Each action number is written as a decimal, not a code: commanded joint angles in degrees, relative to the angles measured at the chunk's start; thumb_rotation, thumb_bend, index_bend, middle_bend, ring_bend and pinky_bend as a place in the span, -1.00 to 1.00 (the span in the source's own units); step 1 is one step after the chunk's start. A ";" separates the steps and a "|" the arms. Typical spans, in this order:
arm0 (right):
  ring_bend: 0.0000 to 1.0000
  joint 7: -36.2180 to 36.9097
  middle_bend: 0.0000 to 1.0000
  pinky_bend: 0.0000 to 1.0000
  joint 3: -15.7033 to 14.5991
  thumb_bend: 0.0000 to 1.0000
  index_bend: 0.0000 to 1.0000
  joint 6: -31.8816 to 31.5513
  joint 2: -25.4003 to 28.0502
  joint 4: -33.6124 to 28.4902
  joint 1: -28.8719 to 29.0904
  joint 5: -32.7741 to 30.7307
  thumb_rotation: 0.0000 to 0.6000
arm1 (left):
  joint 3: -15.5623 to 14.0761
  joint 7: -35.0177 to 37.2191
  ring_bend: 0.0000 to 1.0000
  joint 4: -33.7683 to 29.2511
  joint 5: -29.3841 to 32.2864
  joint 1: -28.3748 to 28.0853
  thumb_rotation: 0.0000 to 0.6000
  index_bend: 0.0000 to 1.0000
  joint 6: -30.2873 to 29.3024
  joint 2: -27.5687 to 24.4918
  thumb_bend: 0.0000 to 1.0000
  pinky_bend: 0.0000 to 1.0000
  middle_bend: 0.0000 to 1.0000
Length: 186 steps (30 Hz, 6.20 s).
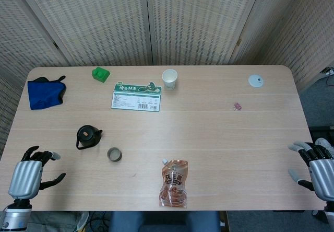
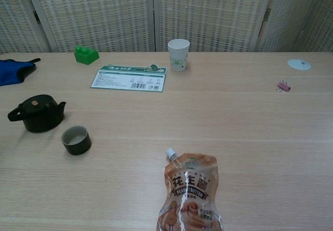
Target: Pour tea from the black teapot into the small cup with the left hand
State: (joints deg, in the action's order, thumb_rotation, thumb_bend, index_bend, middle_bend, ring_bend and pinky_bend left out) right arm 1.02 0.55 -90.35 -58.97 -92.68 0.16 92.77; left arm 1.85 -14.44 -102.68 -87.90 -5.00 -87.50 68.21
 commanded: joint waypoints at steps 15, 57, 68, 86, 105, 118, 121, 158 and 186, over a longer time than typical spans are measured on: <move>-0.57 -0.91 -0.48 -0.50 1.62 -0.63 -0.41 -3.13 1.68 -1.28 -0.81 -0.46 1.00 | 0.62 1.40 -0.21 0.59 -0.50 -0.71 1.00 -0.13 0.58 -0.37 -0.67 -0.70 -0.10; -0.57 -3.11 -0.48 -0.50 3.12 -0.63 -0.41 -2.44 3.22 -3.24 -0.98 -3.13 1.00 | 3.33 1.83 -0.52 18.65 5.41 -19.82 0.65 -0.15 25.17 9.24 -0.67 -0.88 -0.36; -0.57 -3.24 -0.48 -0.50 3.12 -0.63 -0.41 -2.34 3.24 -3.27 -1.10 -3.34 1.00 | 2.76 -2.16 -0.56 20.49 8.06 -20.64 0.26 -0.15 25.98 10.27 -0.67 -0.91 -0.39; -0.57 -3.10 -0.48 -0.50 3.05 -0.63 -0.41 -2.52 3.26 -3.16 -1.47 -3.55 1.00 | 2.65 -3.44 -0.58 22.83 8.12 -22.27 0.25 -0.15 25.11 12.41 -0.67 -0.91 -0.41; -0.57 -2.56 -0.48 -0.50 2.88 -0.63 -0.41 -3.06 3.28 -2.68 -2.09 -3.48 1.00 | 1.19 -6.97 -0.58 23.15 8.81 -22.54 0.25 -0.15 24.76 12.64 -0.67 -0.91 -0.42; -0.57 -3.28 -0.48 -0.50 2.95 -0.63 -0.41 -2.72 3.22 -3.32 -1.69 -2.97 1.00 | 0.03 -8.24 -0.58 22.89 10.42 -21.27 0.25 -0.15 24.74 10.39 -0.67 -0.91 -0.42; -0.57 -3.35 -0.48 -0.50 2.93 -0.63 -0.41 -2.68 3.20 -3.42 -1.67 -2.90 1.00 | 0.04 -8.15 -0.58 22.86 10.55 -21.13 0.26 -0.15 24.55 10.15 -0.67 -0.91 -0.42; -0.57 -3.21 -0.48 -0.50 2.91 -0.63 -0.41 -2.55 3.11 -3.09 -1.57 -2.91 1.00 | 0.68 -3.79 -0.27 22.42 12.19 -20.43 0.27 -0.17 24.57 9.07 -0.67 -0.91 -0.22; -0.57 -3.53 -0.48 -0.50 2.84 -0.63 -0.41 -2.44 3.21 -3.30 -1.85 -3.34 1.00 | 0.31 -2.15 -0.26 24.73 12.06 -20.78 0.28 -0.14 26.08 9.92 -0.67 -0.91 -0.19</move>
State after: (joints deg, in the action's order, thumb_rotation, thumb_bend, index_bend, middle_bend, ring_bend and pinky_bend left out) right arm -2.51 3.39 -92.78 -55.76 -95.98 -1.69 89.43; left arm 2.11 -16.50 -77.81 -75.91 -25.83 -61.34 78.20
